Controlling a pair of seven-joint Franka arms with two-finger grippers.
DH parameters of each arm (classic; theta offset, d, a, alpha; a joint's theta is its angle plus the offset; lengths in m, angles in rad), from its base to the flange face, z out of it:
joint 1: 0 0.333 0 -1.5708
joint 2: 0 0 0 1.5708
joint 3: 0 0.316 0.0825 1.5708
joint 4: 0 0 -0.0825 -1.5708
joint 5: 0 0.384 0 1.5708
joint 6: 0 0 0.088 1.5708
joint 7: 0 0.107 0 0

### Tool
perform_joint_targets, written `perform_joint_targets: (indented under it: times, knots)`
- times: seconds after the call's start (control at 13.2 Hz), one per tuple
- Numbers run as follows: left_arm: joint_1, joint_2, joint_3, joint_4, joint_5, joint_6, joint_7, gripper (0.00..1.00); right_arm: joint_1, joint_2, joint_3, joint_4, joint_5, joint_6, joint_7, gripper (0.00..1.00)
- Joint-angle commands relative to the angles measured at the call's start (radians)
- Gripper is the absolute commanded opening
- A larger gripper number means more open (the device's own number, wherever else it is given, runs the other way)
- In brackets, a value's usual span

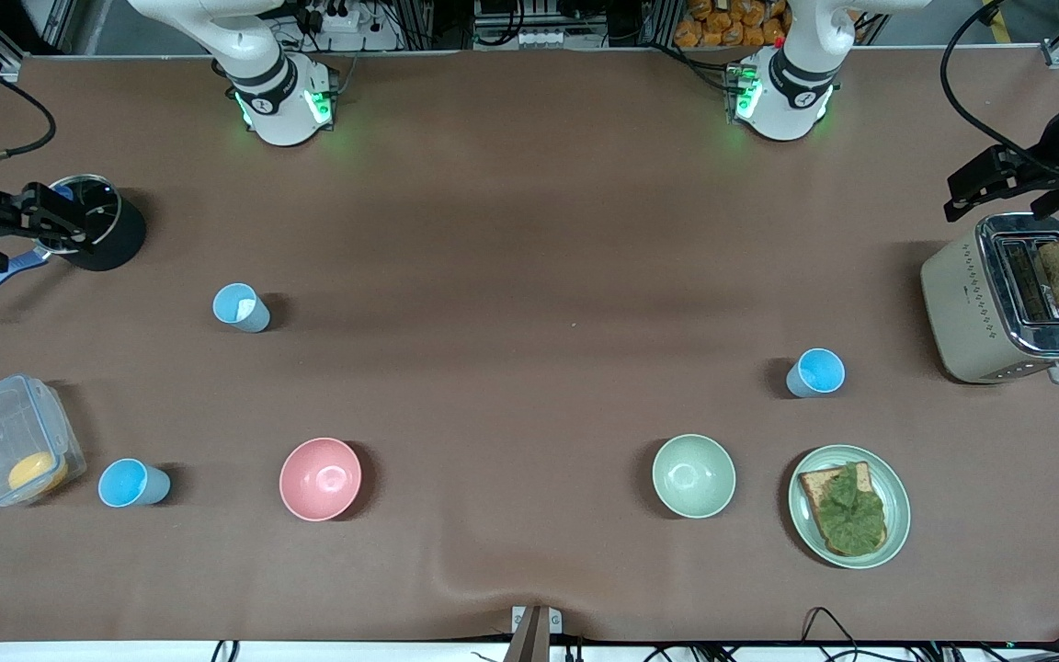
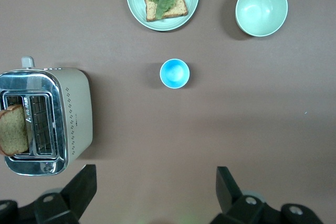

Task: Stack blue cups with both arms
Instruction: 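Move the right gripper and the left gripper toward separate blue cups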

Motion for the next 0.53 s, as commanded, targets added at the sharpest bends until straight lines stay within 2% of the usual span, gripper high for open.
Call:
perform_joint_targets:
  times: [0.0,0.46]
  knots:
    - [0.002,-0.006,-0.001,0.008,0.009,-0.02,-0.004,1.0,-0.031,0.02,0.007,0.028,0.032,-0.019,0.012,1.0]
    - [0.005,0.028,0.005,0.006,-0.033,-0.012,-0.006,1.0,-0.043,0.029,0.007,0.028,0.033,-0.017,0.01,1.0]
